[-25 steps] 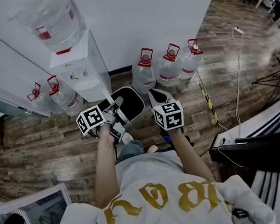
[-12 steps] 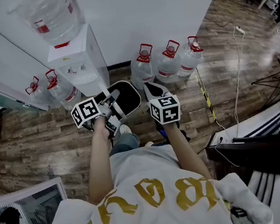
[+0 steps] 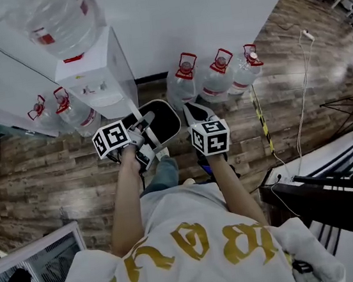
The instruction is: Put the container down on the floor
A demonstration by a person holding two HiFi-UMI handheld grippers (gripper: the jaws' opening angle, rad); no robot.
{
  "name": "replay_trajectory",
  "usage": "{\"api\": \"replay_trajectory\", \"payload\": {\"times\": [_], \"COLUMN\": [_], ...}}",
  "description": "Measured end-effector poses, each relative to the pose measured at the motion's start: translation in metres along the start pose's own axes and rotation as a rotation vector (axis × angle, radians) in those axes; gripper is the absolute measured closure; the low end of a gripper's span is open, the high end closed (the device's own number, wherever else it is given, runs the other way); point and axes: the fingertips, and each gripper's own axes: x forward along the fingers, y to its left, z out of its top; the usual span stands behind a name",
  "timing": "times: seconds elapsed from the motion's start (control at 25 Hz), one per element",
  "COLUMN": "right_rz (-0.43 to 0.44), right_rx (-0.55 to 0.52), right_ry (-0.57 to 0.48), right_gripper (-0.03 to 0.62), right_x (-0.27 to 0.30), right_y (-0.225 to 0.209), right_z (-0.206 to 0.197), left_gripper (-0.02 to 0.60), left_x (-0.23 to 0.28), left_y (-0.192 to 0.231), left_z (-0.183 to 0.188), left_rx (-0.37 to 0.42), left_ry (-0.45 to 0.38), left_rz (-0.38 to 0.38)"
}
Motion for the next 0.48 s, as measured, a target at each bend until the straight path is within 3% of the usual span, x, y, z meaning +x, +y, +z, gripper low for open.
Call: {"api": "replay_trajectory", "payload": {"times": [0.48], "right_rz": [-0.047], "right_rx": [0.068], "right_ry": [0.066], "right_gripper": [0.566], "right_x": [0.119], "right_y": [-0.046], "right_z": [0.032], "left_gripper": [0.523], "left_x": [0.107], "left_y": [0.046], "left_z": [0.087], "left_rx": [-0.057], "left_ry": [0.142], "left_rz": [0.016]}}
